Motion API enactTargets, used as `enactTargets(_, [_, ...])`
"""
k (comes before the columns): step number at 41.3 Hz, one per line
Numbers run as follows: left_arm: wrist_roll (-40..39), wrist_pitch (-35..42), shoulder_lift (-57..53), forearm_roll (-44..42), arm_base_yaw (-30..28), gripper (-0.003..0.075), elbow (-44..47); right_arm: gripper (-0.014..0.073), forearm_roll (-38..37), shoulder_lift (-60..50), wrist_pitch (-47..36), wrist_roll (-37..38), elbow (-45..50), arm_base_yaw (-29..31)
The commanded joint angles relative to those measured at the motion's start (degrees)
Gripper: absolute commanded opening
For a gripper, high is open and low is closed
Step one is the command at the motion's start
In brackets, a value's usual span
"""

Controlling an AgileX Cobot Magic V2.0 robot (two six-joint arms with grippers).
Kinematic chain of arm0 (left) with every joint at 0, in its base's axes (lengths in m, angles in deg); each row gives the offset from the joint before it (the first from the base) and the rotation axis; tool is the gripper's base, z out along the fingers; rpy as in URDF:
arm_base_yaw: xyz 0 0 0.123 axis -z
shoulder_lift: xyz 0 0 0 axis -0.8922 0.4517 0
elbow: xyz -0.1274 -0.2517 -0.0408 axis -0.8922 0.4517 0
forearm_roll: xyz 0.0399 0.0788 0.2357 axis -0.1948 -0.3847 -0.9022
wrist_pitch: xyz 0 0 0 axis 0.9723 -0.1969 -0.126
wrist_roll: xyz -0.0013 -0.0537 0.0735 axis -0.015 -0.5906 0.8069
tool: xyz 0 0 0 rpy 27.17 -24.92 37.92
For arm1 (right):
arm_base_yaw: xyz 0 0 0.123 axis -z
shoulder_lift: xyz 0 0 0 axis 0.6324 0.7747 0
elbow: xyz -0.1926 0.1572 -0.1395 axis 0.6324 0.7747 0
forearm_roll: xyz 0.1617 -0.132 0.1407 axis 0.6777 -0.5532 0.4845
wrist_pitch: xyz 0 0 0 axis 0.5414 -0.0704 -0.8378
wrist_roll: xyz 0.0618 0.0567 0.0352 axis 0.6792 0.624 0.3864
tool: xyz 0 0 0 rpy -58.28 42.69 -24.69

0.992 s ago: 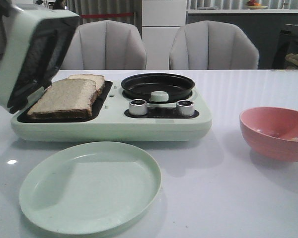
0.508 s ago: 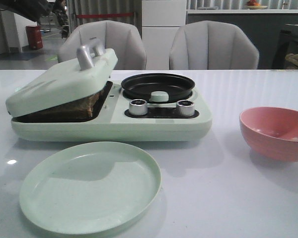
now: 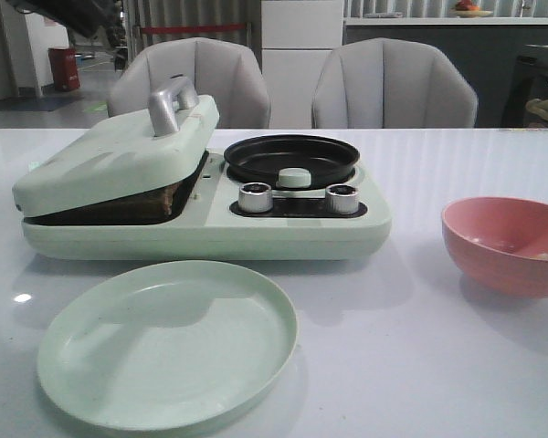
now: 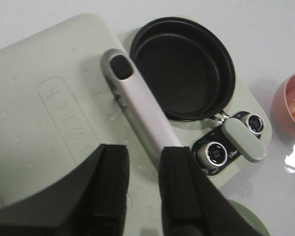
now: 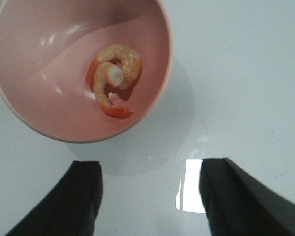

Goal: Make breakfast with bread and shrimp

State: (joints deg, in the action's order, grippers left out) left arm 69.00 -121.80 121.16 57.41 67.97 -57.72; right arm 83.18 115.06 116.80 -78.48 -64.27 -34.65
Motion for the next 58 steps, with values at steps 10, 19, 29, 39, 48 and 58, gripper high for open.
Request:
enactTargets(10, [-1.7,0.8,-10.0,-3.2,11.0,0.0260,-0.4,0.0523,0.3,-2.0,-1.4,-0.4,-1.7,0.4])
enactTargets(19, [-7.1,6.3,-17.8,-15.2,18.3,0.0260,9.2,0.0523,0.3,-2.0,-1.4,-0.4,-1.7,0.4])
enactTargets(29, [-11.0,14.0,-30.2,-22.0,22.8,0.0260,23.7,0.0523,0.3,-2.0,-1.4,-0.4,-1.7,0.4])
enactTargets(39, [-13.9,21.8,-44.6,-22.3,22.7,0.0260,39.9,0.0523,0.3,-2.0,-1.4,-0.4,-1.7,0.4])
enactTargets(48, [-16.7,27.7,-56.9,-23.0,22.2,0.0260,52.2,0.0523,0.3,-2.0,-1.4,-0.4,-1.7,0.4])
enactTargets(58, [-21.6,28.9,-69.6,-23.5,18.6,0.0260,61.6,0.0523,0.3,-2.0,-1.4,-0.4,-1.7,0.4])
